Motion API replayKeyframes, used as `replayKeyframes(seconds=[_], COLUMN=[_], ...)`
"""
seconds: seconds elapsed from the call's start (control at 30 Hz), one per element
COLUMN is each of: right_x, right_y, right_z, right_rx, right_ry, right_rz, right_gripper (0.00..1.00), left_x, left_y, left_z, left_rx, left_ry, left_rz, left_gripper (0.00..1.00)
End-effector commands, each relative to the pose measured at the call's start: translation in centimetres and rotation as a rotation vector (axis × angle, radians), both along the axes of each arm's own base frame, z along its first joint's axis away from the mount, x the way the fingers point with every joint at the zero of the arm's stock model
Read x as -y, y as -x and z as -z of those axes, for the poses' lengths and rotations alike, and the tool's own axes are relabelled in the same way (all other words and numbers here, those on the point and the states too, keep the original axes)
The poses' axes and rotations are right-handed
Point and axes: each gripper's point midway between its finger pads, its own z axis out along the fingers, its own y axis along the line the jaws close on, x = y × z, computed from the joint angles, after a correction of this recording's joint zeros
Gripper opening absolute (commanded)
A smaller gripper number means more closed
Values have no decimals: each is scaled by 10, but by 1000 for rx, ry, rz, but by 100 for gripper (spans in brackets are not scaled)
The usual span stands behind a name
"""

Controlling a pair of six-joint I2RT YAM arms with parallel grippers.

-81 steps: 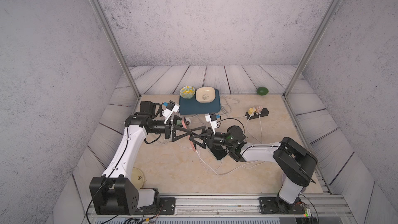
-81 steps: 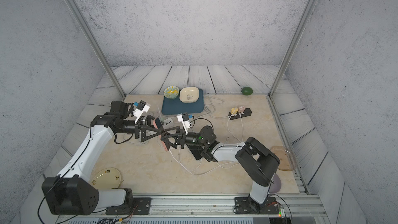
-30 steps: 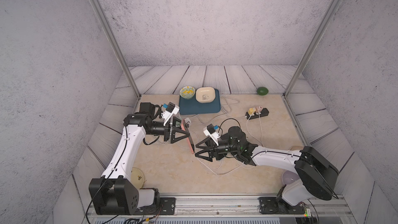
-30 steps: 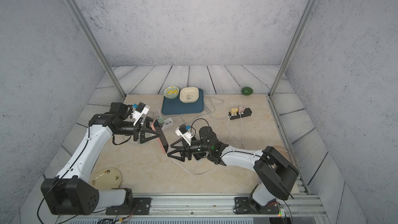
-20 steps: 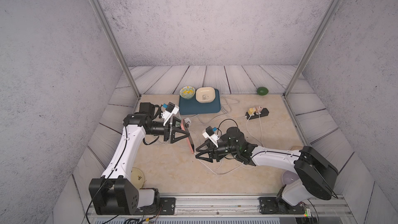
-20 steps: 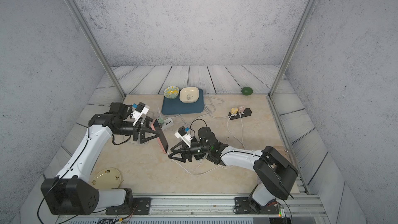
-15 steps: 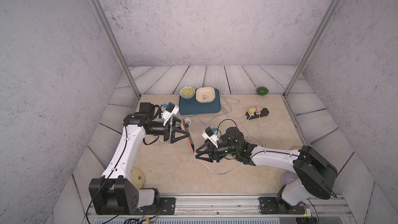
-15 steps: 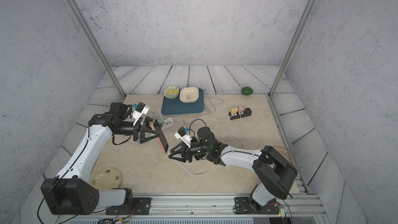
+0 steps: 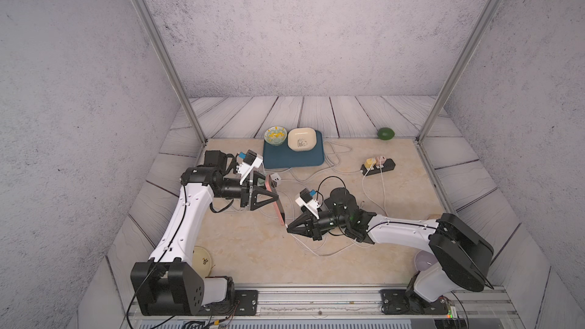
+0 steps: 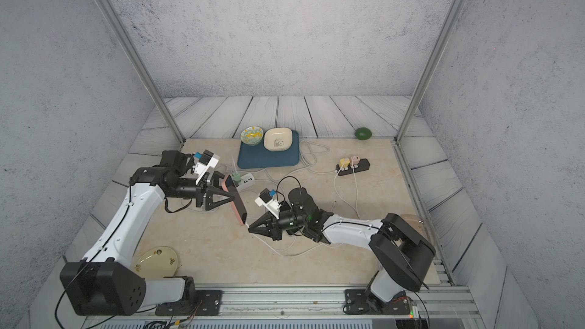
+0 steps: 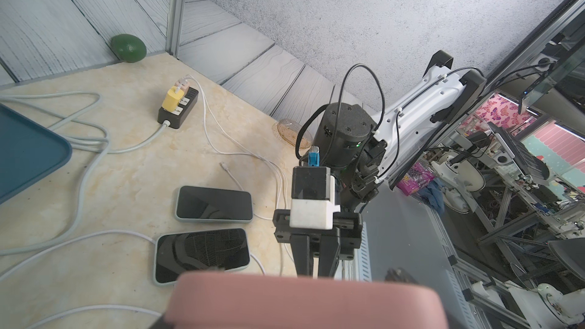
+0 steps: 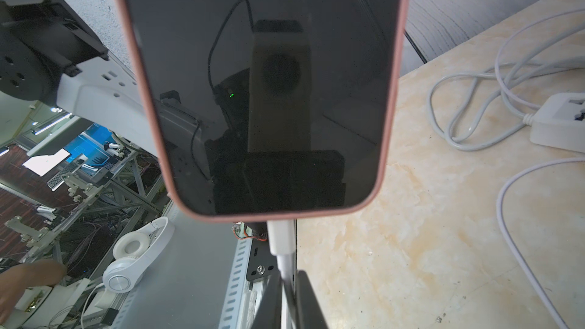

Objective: Unplug the charging cable from the phone
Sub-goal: Remove the charging cable from the phone.

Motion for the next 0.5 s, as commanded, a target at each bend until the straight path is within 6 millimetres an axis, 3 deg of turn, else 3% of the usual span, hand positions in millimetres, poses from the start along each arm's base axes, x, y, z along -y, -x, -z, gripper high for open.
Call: replayKeyframes(seconds=[0.0, 0.1, 0.47], right_x=[-3, -2, -1], right_y=[3, 4, 5], right_z=[-4, -4, 0], right_rx=[12, 18, 30], right_ry=[-13, -11, 1], right_rz=[-22, -26, -21], right_gripper=[7, 0, 0], left_x=[-1, -1, -4], left_y=[0, 0, -1], left_z=[-15, -15, -18], left_rx=[25, 26, 31], left_ry=[39, 39, 44], left_rz=[4, 3, -7], left_gripper=[17, 17, 17])
